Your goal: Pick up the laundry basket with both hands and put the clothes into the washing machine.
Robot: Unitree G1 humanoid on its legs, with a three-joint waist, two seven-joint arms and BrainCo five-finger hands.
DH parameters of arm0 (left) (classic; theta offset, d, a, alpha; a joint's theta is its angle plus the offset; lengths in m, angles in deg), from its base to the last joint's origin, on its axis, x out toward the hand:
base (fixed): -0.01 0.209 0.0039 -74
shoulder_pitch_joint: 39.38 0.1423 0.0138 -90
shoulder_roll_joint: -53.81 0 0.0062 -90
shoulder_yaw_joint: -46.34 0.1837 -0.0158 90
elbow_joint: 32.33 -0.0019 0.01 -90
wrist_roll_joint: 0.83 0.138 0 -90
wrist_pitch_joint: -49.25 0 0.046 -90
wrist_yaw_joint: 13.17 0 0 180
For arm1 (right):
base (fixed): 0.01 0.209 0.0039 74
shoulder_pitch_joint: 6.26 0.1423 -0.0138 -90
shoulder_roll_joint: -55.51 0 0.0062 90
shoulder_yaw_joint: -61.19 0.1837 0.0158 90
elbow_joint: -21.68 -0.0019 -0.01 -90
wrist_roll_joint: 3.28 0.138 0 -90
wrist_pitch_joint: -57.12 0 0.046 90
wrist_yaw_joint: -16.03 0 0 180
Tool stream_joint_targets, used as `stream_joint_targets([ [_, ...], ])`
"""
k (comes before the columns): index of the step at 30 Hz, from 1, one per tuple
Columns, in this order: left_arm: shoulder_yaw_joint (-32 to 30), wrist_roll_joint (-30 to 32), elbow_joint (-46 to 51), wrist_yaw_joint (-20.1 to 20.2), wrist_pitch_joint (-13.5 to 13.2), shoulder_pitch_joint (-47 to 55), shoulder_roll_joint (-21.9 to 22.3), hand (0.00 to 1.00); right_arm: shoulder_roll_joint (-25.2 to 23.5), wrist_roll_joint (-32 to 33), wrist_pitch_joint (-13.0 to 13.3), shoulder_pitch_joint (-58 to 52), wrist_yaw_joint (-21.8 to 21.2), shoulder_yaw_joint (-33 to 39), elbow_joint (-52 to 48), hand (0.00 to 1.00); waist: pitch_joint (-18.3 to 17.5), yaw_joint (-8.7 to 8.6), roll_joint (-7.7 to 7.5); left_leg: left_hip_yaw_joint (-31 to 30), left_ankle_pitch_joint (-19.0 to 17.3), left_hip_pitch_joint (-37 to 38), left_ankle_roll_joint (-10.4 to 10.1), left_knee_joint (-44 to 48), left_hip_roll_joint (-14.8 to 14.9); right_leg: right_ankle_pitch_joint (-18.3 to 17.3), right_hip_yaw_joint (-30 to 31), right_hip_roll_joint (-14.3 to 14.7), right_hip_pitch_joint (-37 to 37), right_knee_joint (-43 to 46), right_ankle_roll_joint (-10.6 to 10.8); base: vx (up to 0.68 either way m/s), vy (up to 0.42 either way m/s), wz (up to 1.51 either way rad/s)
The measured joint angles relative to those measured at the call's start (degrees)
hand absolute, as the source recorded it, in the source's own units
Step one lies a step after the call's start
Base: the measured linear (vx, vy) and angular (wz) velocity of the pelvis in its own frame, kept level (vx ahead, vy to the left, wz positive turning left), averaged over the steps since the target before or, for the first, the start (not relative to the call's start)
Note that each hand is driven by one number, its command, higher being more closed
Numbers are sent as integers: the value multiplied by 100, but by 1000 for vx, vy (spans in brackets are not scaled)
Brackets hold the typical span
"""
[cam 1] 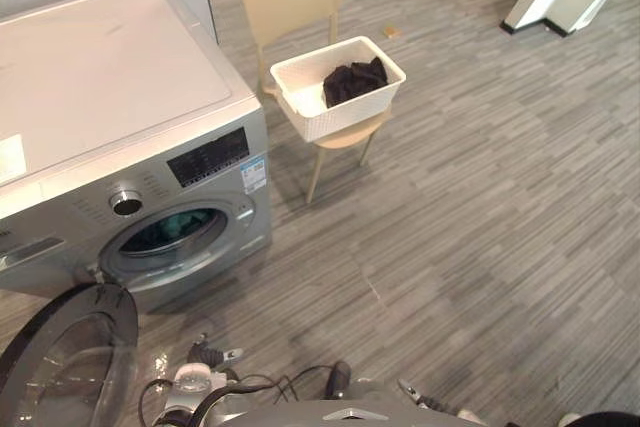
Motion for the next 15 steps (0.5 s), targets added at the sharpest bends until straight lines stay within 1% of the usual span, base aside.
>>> stream_joint_targets([
  [1,-3,0,19,0,-2,-1,-6,0,-6,2,4,1,0,-61,-21,0,-7,18,-13,-8,-4,-73,2,221,70,0,24,12,8,0,-24,-90,-123,-16],
  [2,-25,-10,49,-3,-11,1,-22,0,-4,4,15,-1,2,-178,-108,0,-10,53,-17,-74,-9,-254,10,770,238,-10,104,47,18,13,-86,-82,-82,-33],
  [3,-104,-29,117,-3,-24,16,-18,0,25,-1,22,-1,0,-295,-177,0,6,94,20,-197,-14,-461,40,1396,458,-69,231,112,9,70,-180,-140,-115,-50],
  [4,-170,-73,192,-3,-48,28,-1,0,61,-1,35,0,1,-389,-202,0,41,136,88,-341,5,-634,176,1946,654,-108,355,188,10,137,-231,-158,-68,-78],
  [5,-309,-157,269,-4,-109,39,18,0,106,-22,87,7,-2,-509,-243,0,65,230,162,-763,206,-973,524,2760,838,-247,580,270,-16,263,-305,-151,-43,-78],
  [6,-381,-199,288,-10,-123,54,34,0,142,-43,104,21,-1,-567,-267,0,70,260,123,-1126,159,-1221,510,3045,761,-270,689,267,-21,306,-321,-85,8,-92],
  [7,-516,-236,360,-5,-134,70,91,0,198,-61,104,89,-1,-671,-245,0,77,306,152,-1846,-219,-1465,323,3253,254,-301,967,207,-87,418,-359,-28,58,-84],
  [8,-608,-240,434,-6,-138,114,123,0,288,-71,102,141,-1,-729,-162,0,104,358,195,-2259,-480,-1576,129,3187,-201,-304,1162,181,-135,465,-370,-16,95,-128],
  [9,-648,-229,455,-6,-131,345,90,0,375,-247,99,156,-4,-742,-132,0,97,413,294,-2664,-623,-1602,-38,2522,-781,-270,1372,174,-194,459,-414,-9,126,-137],
  [10,-697,-228,424,-5,-108,534,85,0,410,-290,101,103,-4,-839,-160,0,58,450,414,-2604,-612,-1572,17,1936,-871,-257,1427,250,-203,407,-419,15,116,-128],
  [11,-713,-228,376,-5,-76,604,97,0,430,-292,103,102,-6,-895,-183,0,32,481,530,-2600,-580,-1560,53,1496,-887,-238,1431,333,-193,357,-399,58,137,-113],
  [12,-773,-211,251,1,-21,818,131,0,522,-302,105,46,-8,-858,-255,0,-37,582,754,-2662,-318,-1496,520,1007,-904,-162,1513,555,-123,216,-318,76,91,-78],
  [13,-859,-197,124,1,17,886,130,0,472,-330,95,26,-3,-880,-261,0,-55,598,719,-2613,-360,-1485,470,934,-950,-98,1620,536,-67,79,-249,158,77,-36],
  [14,-991,-187,-4,2,38,888,73,0,445,-447,96,-8,-6,-976,-228,0,-110,608,548,-2770,-359,-1516,439,747,-1147,-89,1706,396,-134,32,-209,172,75,28],
  [15,-1117,-190,-32,38,58,866,170,0,436,-512,81,21,-10,-1012,-150,0,-121,674,454,-3106,-369,-1521,455,804,-1374,-155,1769,323,-277,170,-149,150,102,31],
])
